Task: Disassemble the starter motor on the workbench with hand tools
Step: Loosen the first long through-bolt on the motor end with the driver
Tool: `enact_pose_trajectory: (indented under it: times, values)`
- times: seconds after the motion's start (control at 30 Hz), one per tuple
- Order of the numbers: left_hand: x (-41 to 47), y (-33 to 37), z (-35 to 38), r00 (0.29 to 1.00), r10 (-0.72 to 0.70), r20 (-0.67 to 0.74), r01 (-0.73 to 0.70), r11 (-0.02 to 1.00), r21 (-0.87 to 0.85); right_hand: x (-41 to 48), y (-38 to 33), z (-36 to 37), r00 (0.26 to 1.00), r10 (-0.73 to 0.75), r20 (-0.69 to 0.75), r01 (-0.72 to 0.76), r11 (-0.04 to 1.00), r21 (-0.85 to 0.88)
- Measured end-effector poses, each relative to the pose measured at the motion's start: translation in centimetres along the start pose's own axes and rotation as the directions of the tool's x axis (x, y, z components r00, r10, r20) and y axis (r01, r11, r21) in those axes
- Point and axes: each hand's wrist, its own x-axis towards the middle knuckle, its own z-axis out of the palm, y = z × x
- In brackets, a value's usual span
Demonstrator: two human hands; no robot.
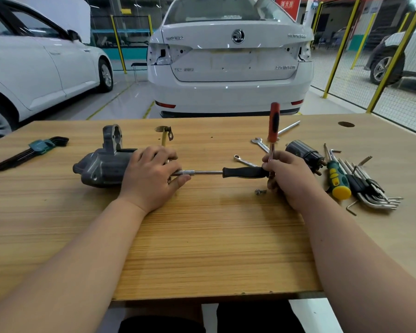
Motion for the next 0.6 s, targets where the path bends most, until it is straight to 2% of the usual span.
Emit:
enact_pose_trajectory:
  times: [0.13, 0.43, 0.6]
  values:
    - [0.07, -0.01, 0.02, 1.000, -0.005, 0.007, 0.005, 1.000, 0.003, -0.01, 0.06, -0.17, 0.999, -0.045, 0.012, 0.043, 0.992, 0.117]
    - [0.11, 0.00, 0.12, 1.000, -0.009, 0.007, 0.009, 1.000, -0.013, -0.16, 0.07, -0.30, 0.995, -0.095, -0.019, 0.097, 0.989, 0.114]
    - [0.13, 0.03, 0.04, 1.000, -0.010, -0.021, 0.010, 1.000, -0.021, -0.16, -0.01, -0.41, 0.998, -0.050, -0.032, 0.054, 0.989, 0.141]
